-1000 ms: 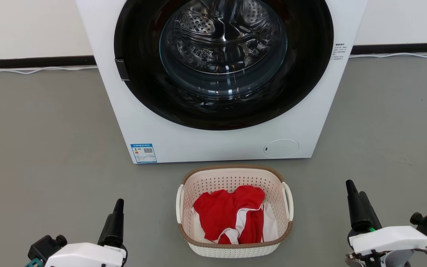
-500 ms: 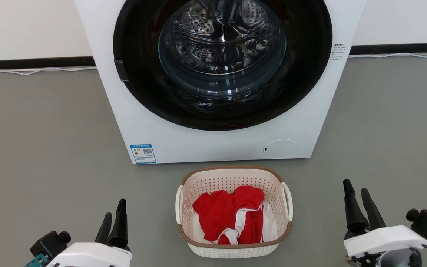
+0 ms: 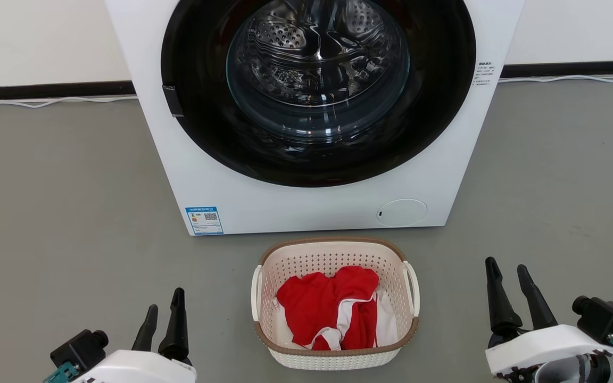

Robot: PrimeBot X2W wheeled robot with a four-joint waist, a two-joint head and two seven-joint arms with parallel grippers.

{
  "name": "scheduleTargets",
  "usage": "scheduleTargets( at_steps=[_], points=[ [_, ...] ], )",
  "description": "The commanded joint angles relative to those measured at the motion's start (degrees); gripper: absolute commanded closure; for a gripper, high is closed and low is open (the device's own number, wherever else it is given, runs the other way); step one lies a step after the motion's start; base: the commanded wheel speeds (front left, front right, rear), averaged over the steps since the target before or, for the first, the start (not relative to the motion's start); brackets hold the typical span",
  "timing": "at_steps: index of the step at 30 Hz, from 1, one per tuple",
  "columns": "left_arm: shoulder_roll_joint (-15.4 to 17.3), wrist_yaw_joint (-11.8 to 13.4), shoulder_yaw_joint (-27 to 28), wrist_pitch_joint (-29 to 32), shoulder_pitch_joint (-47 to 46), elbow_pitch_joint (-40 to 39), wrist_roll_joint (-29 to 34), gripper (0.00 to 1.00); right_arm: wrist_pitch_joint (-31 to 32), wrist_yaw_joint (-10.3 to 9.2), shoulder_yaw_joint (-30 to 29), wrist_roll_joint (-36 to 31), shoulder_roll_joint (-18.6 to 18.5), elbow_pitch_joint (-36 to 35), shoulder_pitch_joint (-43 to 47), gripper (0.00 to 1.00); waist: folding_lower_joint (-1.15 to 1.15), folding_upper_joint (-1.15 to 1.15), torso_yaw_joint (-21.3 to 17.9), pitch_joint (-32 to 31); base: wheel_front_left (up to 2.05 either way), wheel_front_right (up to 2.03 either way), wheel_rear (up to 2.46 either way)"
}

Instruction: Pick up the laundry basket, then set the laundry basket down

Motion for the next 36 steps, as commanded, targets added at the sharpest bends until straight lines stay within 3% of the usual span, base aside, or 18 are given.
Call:
scheduleTargets(
  at_steps=[1, 36],
  points=[
    [0.5, 0.5, 1.0, -0.6, -1.4, -1.6, 1.6, 0.0, -1.1, 0.29, 1.3, -1.7, -0.5, -1.9, -1.3, 0.0, 0.0, 0.0, 0.0, 0.0, 0.0, 0.0, 0.0],
    [0.8, 1.7, 0.7, -6.6, -1.1, -1.4, 24.5, 0.0, -7.1, 0.41, 0.8, -25.9, -0.4, 0.1, -1.0, 0.0, 0.0, 0.0, -0.8, 0.1, 0.0, 0.0, 0.0]
  ],
)
